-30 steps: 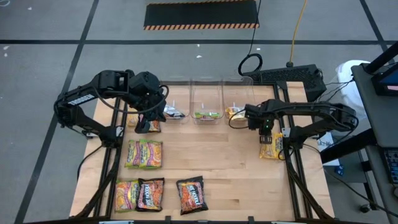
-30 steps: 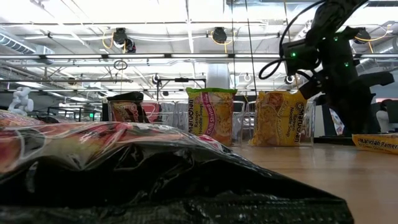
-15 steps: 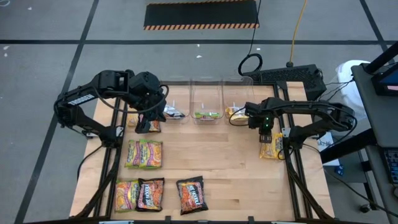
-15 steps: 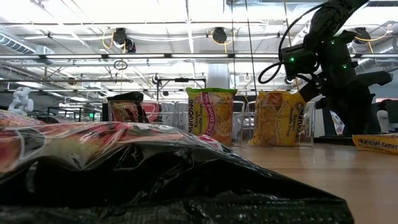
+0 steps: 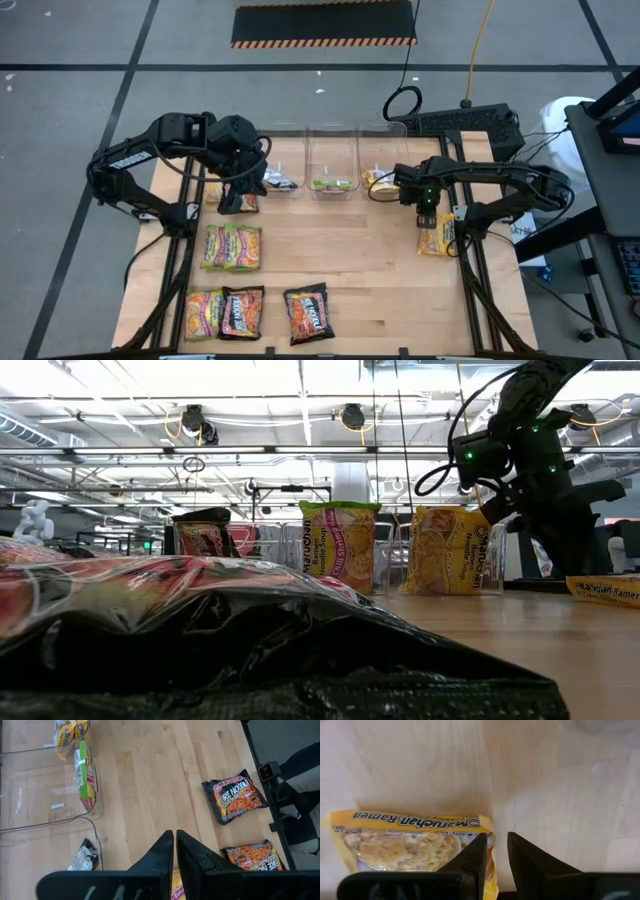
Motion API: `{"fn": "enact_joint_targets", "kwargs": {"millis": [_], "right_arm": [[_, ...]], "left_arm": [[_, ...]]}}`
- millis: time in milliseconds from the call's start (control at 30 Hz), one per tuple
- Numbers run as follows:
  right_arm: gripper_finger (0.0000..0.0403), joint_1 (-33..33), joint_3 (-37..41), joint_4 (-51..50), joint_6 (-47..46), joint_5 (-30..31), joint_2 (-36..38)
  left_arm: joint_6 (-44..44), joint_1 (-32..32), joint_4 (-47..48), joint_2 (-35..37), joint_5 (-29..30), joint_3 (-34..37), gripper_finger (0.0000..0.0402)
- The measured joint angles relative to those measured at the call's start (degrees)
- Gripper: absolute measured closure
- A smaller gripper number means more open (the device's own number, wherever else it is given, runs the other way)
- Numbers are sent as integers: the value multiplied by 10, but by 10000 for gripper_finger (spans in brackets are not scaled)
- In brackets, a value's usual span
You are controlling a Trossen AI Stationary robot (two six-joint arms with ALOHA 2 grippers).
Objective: Sort Maruchan noodles
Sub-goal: Put the yellow noodle pack into the right transparent bin
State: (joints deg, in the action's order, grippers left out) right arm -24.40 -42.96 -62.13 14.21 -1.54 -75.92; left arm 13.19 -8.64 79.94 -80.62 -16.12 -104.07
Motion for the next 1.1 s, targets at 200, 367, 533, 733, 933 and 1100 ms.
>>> {"fn": "enact_joint_targets", "kwargs": {"millis": [200, 367, 533, 733, 933, 1100], "right_arm": [[330, 0, 0, -2, 8, -22, 0], [330, 0, 0, -2, 13, -31, 0], [330, 0, 0, -2, 13, -31, 0], [330, 0, 0, -2, 13, -31, -19], [330, 0, 0, -3, 13, -30, -56], [330, 0, 0, -3, 15, -30, -65]], "left_arm": [[0, 0, 0, 0, 0, 0, 376], [-3, 0, 0, 0, 0, 0, 376], [-4, 0, 0, 0, 0, 0, 376], [-6, 0, 0, 0, 0, 0, 376], [-13, 0, 0, 0, 0, 0, 376], [-13, 0, 0, 0, 0, 0, 376]]}}
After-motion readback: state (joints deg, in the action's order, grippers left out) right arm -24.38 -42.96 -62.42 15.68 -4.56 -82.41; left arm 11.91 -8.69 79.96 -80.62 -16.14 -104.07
